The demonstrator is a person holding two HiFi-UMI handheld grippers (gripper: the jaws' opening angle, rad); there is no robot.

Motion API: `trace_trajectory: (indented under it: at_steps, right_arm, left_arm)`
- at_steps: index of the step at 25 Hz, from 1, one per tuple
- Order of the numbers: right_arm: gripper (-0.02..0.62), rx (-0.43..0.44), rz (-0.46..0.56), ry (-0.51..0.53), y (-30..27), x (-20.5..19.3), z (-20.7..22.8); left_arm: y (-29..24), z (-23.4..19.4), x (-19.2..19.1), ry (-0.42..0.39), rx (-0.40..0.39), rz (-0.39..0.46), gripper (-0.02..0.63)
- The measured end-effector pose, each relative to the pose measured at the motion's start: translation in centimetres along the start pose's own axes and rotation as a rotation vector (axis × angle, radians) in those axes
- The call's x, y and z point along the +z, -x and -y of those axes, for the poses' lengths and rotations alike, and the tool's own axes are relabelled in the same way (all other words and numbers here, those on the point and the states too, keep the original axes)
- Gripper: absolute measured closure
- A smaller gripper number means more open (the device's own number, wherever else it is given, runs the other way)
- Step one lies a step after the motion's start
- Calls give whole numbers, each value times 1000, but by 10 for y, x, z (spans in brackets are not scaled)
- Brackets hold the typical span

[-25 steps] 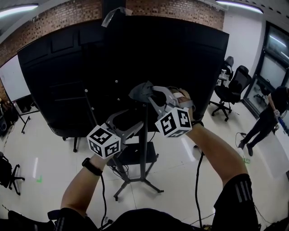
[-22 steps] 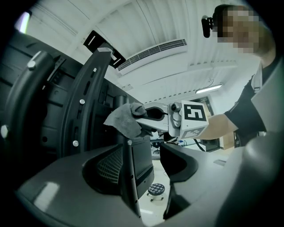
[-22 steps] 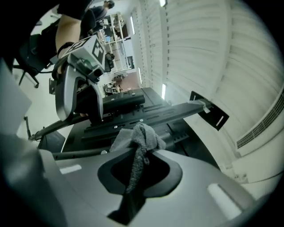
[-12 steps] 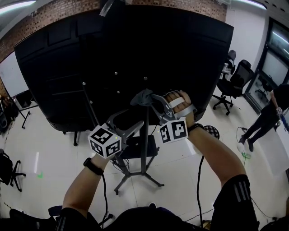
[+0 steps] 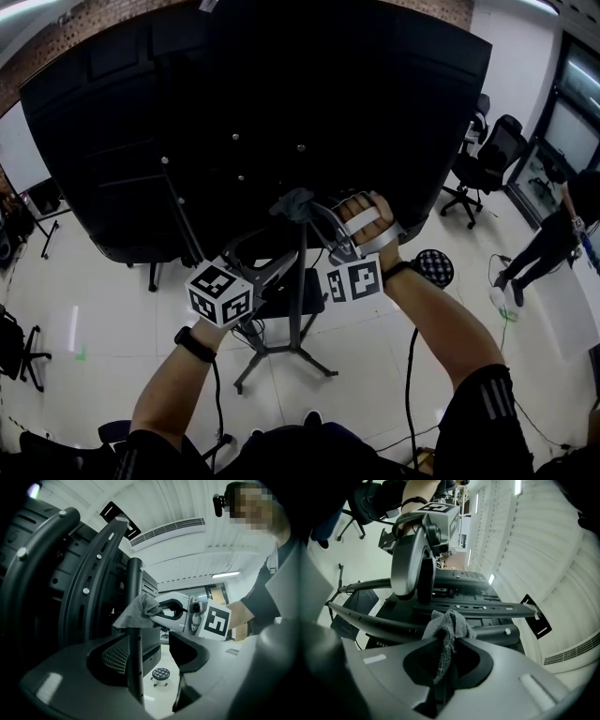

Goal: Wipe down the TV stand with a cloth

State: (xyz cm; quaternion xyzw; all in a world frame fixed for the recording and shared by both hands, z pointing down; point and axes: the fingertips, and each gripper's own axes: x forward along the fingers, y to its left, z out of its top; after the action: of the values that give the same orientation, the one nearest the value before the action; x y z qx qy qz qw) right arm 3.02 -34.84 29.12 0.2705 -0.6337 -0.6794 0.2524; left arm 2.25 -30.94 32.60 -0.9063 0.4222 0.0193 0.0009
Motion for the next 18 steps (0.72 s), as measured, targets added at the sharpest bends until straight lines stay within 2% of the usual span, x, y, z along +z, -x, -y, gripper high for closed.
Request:
trace_trajectory:
  at_steps: [7,12,18]
  right_arm:
    - [569,37,21,-23,0,14,-23]
    - [569,106,34,4,2,17,-62]
    - [571,164,41,-15,6,17,-103]
  left_arm:
    - [1,-6,-28,36,9,-35,321]
    - [2,-4,-48,58,3,-55,321]
    - [5,-5,-79,93,8,-88,321]
